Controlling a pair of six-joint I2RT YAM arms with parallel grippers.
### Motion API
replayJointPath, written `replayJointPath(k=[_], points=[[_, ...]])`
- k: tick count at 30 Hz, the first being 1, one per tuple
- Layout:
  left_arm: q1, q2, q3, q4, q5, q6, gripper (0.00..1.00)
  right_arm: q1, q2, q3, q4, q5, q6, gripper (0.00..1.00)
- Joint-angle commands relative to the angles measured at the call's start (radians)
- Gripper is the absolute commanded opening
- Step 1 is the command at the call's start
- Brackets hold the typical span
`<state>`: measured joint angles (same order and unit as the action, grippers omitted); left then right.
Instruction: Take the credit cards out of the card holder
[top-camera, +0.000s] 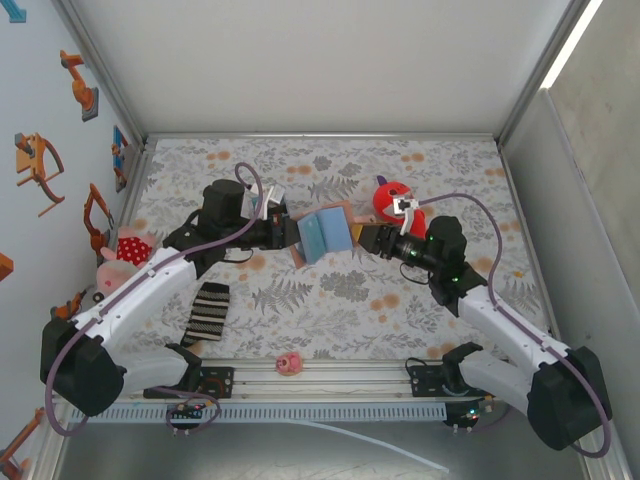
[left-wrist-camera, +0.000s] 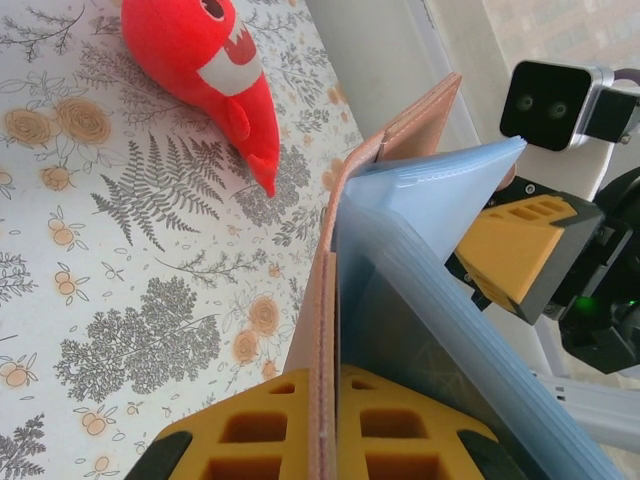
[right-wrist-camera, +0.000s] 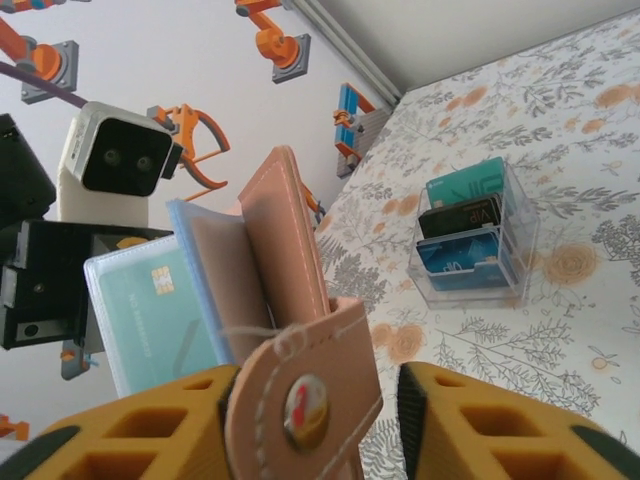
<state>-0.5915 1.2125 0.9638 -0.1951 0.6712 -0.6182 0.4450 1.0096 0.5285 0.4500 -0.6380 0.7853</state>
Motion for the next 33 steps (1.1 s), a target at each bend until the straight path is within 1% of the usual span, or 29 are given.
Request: replayJointPath(k=[1, 4, 11, 12, 18, 21, 25, 29, 33], points=[[0.009, 0.002, 0.032, 0.026, 0.034, -0.017, 0.00, -0.008, -0.001, -0.023, 0.167, -0.071, 0.064, 0.53], [0.010, 0.005, 0.031, 0.028, 0.036, -0.020, 0.00, -0.008, 0.003, -0.030, 0.193, -0.098, 0.068, 0.65], [0.017, -0.006, 0.032, 0.030, 0.045, -0.018, 0.00, -0.012, 0.027, -0.047, 0.190, -0.085, 0.046, 0.92], [0.017, -0.007, 0.032, 0.033, 0.050, -0.017, 0.00, -0.012, 0.040, -0.048, 0.190, -0.082, 0.043, 0.93], [0.018, -0.013, 0.026, 0.037, 0.061, -0.011, 0.00, -0.012, 0.104, -0.036, 0.210, -0.112, 0.041, 0.92], [0.018, -0.007, 0.022, 0.044, 0.062, -0.015, 0.00, -0.012, 0.118, -0.026, 0.223, -0.135, 0.042, 0.87], [0.018, -0.002, 0.015, 0.067, 0.073, -0.026, 0.00, -0.008, 0.134, -0.022, 0.230, -0.140, 0.044, 0.83], [0.019, 0.005, 0.011, 0.091, 0.091, -0.040, 0.00, 0.003, 0.165, -0.020, 0.281, -0.143, 0.067, 0.77], [0.018, 0.011, -0.002, 0.120, 0.107, -0.056, 0.00, 0.016, 0.202, -0.007, 0.331, -0.152, 0.090, 0.65]])
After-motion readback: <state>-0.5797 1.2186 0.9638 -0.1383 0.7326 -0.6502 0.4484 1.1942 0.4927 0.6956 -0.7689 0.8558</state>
